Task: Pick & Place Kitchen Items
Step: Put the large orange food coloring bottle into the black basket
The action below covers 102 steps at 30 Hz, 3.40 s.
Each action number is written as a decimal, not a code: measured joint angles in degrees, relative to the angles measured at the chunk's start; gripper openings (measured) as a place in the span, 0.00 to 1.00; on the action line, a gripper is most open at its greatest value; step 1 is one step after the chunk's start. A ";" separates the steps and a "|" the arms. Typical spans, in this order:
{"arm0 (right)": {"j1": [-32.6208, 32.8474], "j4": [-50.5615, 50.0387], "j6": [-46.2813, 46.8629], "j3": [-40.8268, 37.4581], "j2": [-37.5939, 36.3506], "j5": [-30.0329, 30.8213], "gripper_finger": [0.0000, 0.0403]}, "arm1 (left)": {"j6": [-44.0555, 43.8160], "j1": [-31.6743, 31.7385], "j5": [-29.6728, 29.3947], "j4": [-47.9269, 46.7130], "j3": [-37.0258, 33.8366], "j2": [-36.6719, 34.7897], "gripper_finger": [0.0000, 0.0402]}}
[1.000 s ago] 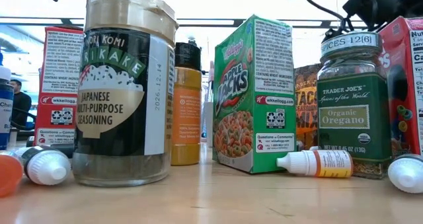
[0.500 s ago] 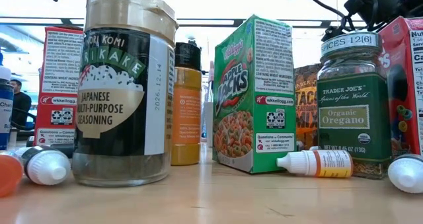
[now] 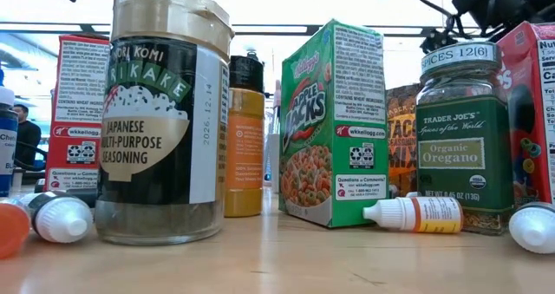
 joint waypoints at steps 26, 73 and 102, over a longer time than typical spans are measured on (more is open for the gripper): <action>14.41 16.98 -13.99 0.02 -4.94 -71.38 0.30 | 0.22 0.01 0.01 0.01 0.00 0.00 0.31; 39.58 25.82 -28.28 -3.92 17.56 -59.09 0.30 | -1.28 -0.01 0.00 3.55 0.00 0.00 0.31; 37.37 61.43 -30.20 -12.04 17.62 -35.66 0.11 | 0.03 0.00 -0.02 4.84 0.00 -0.01 0.31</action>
